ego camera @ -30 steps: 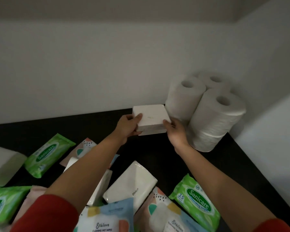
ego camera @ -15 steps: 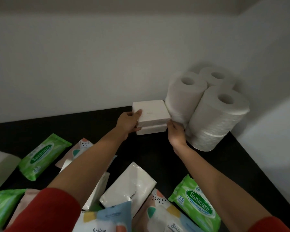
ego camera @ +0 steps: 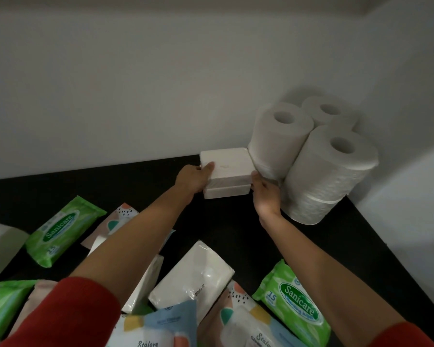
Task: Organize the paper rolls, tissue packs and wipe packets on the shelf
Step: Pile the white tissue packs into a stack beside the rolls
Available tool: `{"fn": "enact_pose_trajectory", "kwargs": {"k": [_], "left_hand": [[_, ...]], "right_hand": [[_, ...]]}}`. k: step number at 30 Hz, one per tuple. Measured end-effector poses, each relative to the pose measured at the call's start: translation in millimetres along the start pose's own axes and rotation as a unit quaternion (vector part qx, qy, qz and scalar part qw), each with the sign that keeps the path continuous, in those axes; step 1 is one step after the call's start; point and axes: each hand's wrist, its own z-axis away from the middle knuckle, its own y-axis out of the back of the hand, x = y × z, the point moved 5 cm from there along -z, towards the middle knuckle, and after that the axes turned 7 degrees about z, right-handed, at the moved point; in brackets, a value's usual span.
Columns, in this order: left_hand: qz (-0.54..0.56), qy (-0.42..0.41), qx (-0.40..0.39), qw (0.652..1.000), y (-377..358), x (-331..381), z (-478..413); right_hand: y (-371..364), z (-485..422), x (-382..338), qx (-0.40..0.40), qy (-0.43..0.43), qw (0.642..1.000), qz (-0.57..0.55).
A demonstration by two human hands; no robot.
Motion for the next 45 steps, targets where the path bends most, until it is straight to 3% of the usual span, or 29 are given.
{"fn": "enact_pose_trajectory", "kwargs": {"k": [7,26,32,35,38,42,45], "left_hand": [[0.025,0.025,-0.037,0.999,-1.8,-3.3,0.4],[0.025,0.015,-0.007,1.0,0.7,-0.9,15.6],[-0.034,-0.003,0.008,0.999,20.9,-15.0,52.8],[-0.078,-0.001,-0.009,0.997,30.0,-26.8,78.9],[-0.123,0.0,-0.046,0.991,35.0,-36.4,105.7],[-0.171,-0.021,-0.081,0.982,39.3,-40.1,134.4],[-0.204,-0.032,-0.087,0.975,41.3,-40.3,145.8]], "right_hand": [[-0.1,0.9,0.1,0.001,-0.016,1.0,-0.013],[0.3,8.0,-3.5,-0.023,-0.003,1.0,-0.02],[12.1,32.5,-0.8,0.037,-0.003,0.998,-0.058],[7.6,49.2,4.7,-0.018,0.007,1.0,-0.006],[-6.0,68.5,12.0,-0.13,-0.021,0.99,0.045],[-24.1,97.8,20.2,-0.269,-0.064,0.954,0.117],[-29.5,111.7,24.7,-0.322,-0.046,0.928,0.181]]}}
